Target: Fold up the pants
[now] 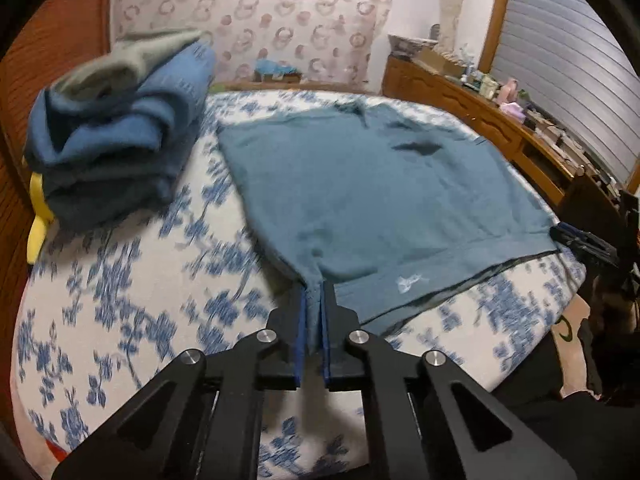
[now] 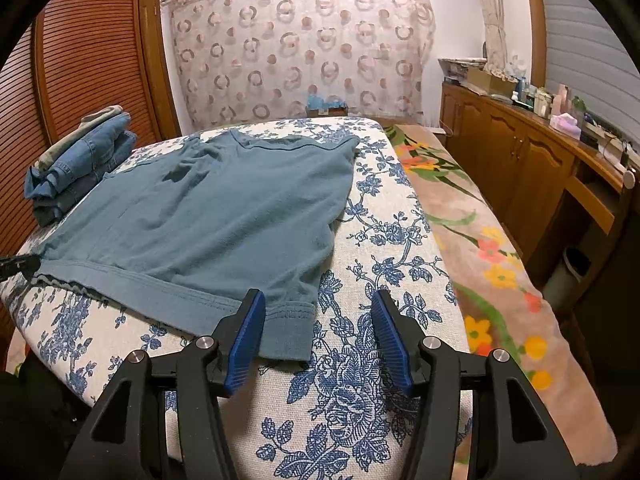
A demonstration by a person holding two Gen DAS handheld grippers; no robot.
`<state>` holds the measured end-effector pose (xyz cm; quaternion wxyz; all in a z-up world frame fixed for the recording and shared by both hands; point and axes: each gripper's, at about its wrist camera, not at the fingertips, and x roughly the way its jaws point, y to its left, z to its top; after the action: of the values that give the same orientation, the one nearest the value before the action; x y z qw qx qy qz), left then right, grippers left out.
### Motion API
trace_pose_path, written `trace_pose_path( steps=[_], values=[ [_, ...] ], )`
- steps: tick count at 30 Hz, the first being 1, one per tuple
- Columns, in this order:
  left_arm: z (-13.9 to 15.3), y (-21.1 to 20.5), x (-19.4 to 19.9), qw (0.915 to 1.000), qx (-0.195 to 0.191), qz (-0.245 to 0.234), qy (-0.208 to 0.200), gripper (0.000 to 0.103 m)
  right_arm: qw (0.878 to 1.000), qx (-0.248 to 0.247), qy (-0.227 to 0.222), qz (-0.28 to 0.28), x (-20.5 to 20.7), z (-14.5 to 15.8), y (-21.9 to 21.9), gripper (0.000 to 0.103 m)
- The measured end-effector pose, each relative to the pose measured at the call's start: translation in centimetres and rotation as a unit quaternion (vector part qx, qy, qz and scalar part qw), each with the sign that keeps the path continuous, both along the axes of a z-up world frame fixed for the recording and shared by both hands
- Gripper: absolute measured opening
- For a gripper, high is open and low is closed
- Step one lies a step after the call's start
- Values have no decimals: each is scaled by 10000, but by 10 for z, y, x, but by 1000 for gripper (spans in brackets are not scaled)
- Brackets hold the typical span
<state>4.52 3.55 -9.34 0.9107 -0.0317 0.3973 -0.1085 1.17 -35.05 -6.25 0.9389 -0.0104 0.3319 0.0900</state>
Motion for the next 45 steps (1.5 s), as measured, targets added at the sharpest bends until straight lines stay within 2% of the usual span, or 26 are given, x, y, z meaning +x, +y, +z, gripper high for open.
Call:
trace_pose_path(
  steps=[9, 18, 26, 33, 36, 39, 41, 44, 45],
  values=[
    [43, -51, 28, 9968, -9, -731, -328, 7, 9998, 182, -36, 32, 0, 4, -7, 57],
    [75, -120, 54, 9873, 57, -1489, -546, 7, 9996, 244, -161, 40, -4, 9, -10, 57],
    [91, -162, 68, 9812, 97, -1813, -654, 7, 9994, 268, -231, 58, -5, 12, -9, 57],
    [101, -182, 68, 9772, 84, -1997, -712, 7, 9992, 285, -261, 94, -6, 10, -7, 57],
    [101, -185, 69, 9771, 220, -1996, -707, 7, 9992, 291, -263, 106, -4, 9, -6, 57],
    [97, -184, 71, 9798, 420, -1779, -812, 21, 9992, 276, -263, 126, -2, 9, -4, 57],
    [92, -179, 74, 9813, 427, -1733, -725, 41, 9993, 240, -254, 106, 0, 9, -1, 57],
    [88, -170, 74, 9822, 489, -1647, -763, 62, 9992, 247, -263, 154, 1, 10, 1, 57],
    [87, -168, 74, 9825, 512, -1617, -774, 64, 9992, 241, -270, 173, 3, 10, 3, 57]
  ],
)
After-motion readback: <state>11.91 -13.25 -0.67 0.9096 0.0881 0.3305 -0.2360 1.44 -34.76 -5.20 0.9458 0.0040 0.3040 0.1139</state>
